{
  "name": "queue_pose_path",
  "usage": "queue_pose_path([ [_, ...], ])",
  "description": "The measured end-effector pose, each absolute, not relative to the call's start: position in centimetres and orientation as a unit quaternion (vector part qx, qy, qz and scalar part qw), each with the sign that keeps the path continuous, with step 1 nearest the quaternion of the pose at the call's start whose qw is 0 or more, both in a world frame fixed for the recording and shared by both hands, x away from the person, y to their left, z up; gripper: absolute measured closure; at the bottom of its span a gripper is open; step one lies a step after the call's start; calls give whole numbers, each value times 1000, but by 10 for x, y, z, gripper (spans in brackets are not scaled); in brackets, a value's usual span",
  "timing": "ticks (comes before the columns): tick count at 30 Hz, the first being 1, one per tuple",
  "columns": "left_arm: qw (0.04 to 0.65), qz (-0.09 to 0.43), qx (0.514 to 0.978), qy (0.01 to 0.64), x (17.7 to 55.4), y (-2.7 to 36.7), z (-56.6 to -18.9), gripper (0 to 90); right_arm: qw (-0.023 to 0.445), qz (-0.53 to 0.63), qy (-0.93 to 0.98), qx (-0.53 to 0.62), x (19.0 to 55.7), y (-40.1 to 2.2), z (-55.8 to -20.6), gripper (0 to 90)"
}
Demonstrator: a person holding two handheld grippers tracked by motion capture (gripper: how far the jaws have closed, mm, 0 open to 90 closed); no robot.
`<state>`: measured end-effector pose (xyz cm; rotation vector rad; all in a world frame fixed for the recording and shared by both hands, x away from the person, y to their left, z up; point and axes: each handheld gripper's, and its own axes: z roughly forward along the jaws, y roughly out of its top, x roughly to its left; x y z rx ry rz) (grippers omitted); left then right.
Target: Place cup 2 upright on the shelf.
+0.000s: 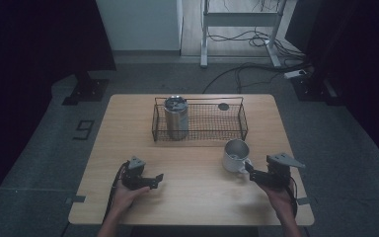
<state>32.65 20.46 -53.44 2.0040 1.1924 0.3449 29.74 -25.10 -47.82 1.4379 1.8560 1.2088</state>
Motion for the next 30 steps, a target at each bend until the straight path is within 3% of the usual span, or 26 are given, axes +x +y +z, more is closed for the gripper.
queue_pose_path([
  [30, 381, 126, 787, 469, 326, 207, -535, 71, 232, 413, 722, 504, 339, -205, -483, 18],
])
